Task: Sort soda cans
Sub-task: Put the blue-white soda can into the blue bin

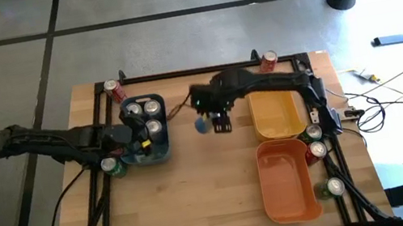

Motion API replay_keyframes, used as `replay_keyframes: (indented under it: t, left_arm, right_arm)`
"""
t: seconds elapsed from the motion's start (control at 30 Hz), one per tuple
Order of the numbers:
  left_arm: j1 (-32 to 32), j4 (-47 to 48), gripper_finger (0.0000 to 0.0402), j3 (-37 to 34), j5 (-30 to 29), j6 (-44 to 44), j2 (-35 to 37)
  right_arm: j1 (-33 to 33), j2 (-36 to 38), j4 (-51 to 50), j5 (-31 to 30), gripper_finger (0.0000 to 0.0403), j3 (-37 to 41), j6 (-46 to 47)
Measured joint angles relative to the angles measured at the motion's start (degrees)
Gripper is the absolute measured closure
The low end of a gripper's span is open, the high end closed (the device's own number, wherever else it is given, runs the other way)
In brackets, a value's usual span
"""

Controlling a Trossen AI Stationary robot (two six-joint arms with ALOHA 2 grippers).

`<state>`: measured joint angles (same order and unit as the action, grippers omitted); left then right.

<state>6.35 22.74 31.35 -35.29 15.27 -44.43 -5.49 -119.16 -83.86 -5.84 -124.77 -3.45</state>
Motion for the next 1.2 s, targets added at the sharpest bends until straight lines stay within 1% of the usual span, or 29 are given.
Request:
replay_keyframes:
  t: [0.2,0.4,0.57,1.0,1.1,1.2]
  left_arm:
    - [1.2,0.1,0.0038,0.0,0.0,0.5,-0.1]
    - [1.2,0.0,0.0038,0.0,0.0,0.4,-0.1]
    - [1.2,-0.2,0.0038,0.0,0.0,-0.2,-0.1]
    - [1.2,-2.4,0.0038,0.0,-0.1,-1.9,-0.2]
    - [1.2,-2.4,0.0038,0.0,-0.1,-1.9,-0.2]
    - [1.2,-2.4,0.0038,0.0,-0.1,-2.2,-0.2]
  right_arm:
    - [2.9,-4.3,-6.5,0.9,0.0123,0.0,3.2]
    - [3.8,-7.5,-6.1,2.9,0.0123,0.0,5.3]
    - [3.6,-9.2,-5.8,3.0,0.0123,0.0,6.4]
    - [3.6,-10.4,-4.8,3.0,0.0123,0.0,9.5]
    - [3.6,-10.4,-3.4,2.9,0.0116,0.0,9.4]
    - [3.6,-10.4,-2.1,2.9,0.0100,0.0,9.3]
